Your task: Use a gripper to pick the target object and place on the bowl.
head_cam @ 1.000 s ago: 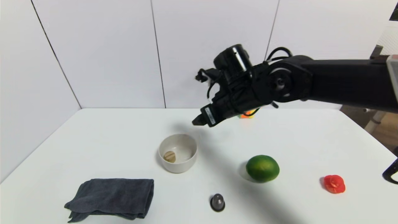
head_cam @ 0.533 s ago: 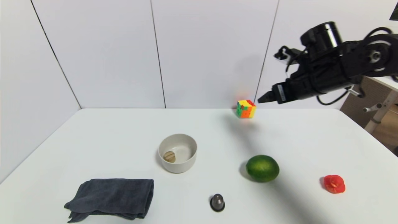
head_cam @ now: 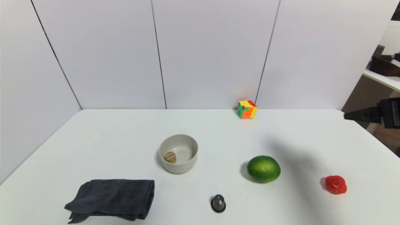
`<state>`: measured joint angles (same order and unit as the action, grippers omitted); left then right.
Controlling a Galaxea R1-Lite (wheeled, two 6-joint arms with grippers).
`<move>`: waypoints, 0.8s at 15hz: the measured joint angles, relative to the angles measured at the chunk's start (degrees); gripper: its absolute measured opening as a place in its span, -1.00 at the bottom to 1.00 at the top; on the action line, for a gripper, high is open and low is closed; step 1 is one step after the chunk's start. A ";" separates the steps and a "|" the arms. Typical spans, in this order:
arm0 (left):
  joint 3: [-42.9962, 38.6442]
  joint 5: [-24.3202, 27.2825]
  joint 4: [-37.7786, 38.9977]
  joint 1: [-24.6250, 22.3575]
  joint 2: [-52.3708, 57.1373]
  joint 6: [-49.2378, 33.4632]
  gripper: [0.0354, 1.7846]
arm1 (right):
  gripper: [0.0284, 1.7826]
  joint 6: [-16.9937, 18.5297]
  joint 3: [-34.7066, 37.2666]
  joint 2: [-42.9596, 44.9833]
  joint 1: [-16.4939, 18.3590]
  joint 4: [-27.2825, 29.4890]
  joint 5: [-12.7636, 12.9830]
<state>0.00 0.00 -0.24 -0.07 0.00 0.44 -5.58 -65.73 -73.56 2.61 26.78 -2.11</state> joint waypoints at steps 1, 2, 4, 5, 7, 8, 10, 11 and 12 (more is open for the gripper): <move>0.00 0.00 -0.02 0.00 0.00 0.00 0.89 | 0.90 -0.11 4.49 4.71 0.69 -1.56 -0.06; 0.00 0.00 -0.02 0.00 0.00 0.02 0.89 | 0.90 -0.50 9.78 9.86 1.22 -3.77 -0.15; 0.00 0.00 -0.02 0.00 0.00 -0.02 0.89 | 0.90 -2.01 20.00 19.59 1.88 -8.84 -0.23; 0.00 0.00 -0.02 0.00 0.00 -0.02 0.89 | 0.90 -2.77 25.53 24.72 2.10 -11.90 -0.28; 0.00 0.00 -0.02 0.00 0.00 0.00 0.89 | 0.90 -3.80 34.45 33.73 2.45 -17.25 -0.30; 0.00 0.00 -0.02 0.00 0.00 0.00 0.89 | 0.90 -4.19 38.19 37.95 2.57 -19.29 -0.28; 0.00 0.00 -0.02 0.00 0.00 0.00 0.89 | 0.90 -4.55 43.68 45.81 2.66 -21.11 -0.21; 0.00 0.00 -0.02 0.00 0.00 -0.02 0.89 | 0.90 -4.56 46.17 49.53 2.73 -21.88 -0.12; 0.00 0.00 0.00 0.00 0.00 0.00 0.89 | 0.90 -4.34 48.43 52.18 2.79 -22.56 0.02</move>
<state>0.00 0.00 -0.24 -0.07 0.00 0.44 -9.92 -17.30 -21.38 5.40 4.22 -2.08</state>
